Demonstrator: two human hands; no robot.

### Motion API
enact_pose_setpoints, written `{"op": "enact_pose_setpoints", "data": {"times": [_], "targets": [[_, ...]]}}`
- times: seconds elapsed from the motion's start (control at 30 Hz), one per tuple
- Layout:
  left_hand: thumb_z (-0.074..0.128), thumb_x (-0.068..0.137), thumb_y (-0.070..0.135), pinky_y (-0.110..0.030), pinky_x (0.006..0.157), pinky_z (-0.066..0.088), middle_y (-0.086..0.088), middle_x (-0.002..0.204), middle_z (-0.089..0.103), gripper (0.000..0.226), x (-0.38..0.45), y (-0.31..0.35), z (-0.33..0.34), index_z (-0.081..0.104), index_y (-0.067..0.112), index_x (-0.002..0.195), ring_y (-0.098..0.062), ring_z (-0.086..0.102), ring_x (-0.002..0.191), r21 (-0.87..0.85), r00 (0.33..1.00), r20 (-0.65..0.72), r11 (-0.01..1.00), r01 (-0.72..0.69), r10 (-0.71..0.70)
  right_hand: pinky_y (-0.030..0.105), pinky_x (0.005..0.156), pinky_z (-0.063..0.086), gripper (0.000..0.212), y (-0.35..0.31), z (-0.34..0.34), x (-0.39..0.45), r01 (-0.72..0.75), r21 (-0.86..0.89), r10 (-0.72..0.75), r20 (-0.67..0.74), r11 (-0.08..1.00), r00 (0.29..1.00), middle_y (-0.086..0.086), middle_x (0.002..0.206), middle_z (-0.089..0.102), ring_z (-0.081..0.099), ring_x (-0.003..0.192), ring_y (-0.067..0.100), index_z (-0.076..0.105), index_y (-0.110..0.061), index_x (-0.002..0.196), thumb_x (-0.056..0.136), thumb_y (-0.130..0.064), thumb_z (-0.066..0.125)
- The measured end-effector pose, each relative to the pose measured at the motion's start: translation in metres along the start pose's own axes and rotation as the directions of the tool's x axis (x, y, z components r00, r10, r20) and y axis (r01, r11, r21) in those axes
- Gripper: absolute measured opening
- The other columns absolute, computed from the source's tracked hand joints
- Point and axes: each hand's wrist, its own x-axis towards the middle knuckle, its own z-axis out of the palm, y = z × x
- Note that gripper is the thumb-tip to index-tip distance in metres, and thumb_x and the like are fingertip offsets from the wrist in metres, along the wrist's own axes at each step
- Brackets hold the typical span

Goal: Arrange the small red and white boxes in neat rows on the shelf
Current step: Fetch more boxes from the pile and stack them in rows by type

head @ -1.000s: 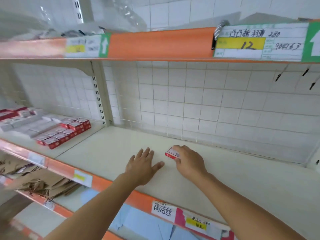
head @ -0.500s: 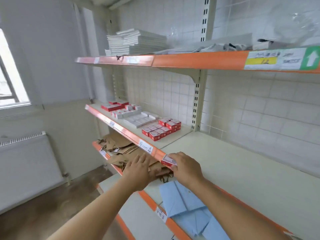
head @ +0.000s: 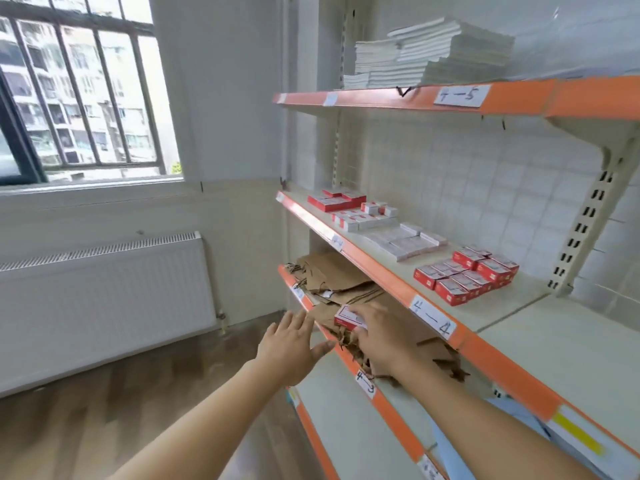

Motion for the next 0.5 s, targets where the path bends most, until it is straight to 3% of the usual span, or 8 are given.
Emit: {"op": "enact_pose_setpoints", "data": {"times": [0.17,0.3,0.4,0.5], "targets": [[0.018,0.09,0.068,-0.042,0.118,0.008,-0.001,0.16,0.002,0.079,0.05,-0.044,-0.006,0.006,0.021,0.152,-0.022,-0.002,0.147,-0.003,0.999,-0.011,0.999,0.046,-0.046,0.029,0.083,0.049,0.039,-0.01,0.013,0.063,0.05,-0.016,-0.05,0.017,0.999,0.999,-0.004,0.127,0.056,0.059,0.108,0.017,0.052,-0.03,0.13,0.091,-0.029,0.055],[0.016,0.091,0.066,-0.041,0.117,0.007,-0.002,0.16,-0.001,0.079,0.099,-0.066,-0.025,0.004,0.017,0.152,-0.022,-0.003,0.147,0.009,0.999,-0.023,0.999,0.048,-0.048,0.026,0.09,0.047,0.045,-0.009,0.025,0.128,0.037,0.045,-0.037,-0.011,0.998,0.999,-0.002,0.13,0.056,0.057,0.113,0.018,0.051,-0.026,0.132,0.088,-0.023,0.062],[0.015,0.092,0.065,-0.041,0.118,0.003,-0.002,0.16,-0.004,0.077,0.142,-0.082,-0.041,0.002,0.019,0.152,-0.021,-0.006,0.147,0.012,0.998,-0.029,0.998,0.059,-0.058,0.02,0.084,0.045,0.042,-0.005,0.034,0.177,0.043,0.038,-0.041,-0.053,0.998,0.998,-0.004,0.128,0.058,0.059,0.113,0.016,0.051,-0.026,0.132,0.091,-0.025,0.061],[0.014,0.091,0.067,-0.04,0.118,0.0,0.0,0.159,-0.006,0.078,0.183,-0.095,-0.05,0.0,0.021,0.152,-0.02,-0.008,0.146,0.003,0.997,-0.031,0.998,0.066,-0.066,0.022,0.083,0.047,0.039,0.003,0.04,0.223,0.04,0.039,-0.037,-0.065,0.998,0.997,-0.002,0.126,0.06,0.059,0.112,0.018,0.053,-0.024,0.13,0.091,-0.025,0.057]]}}
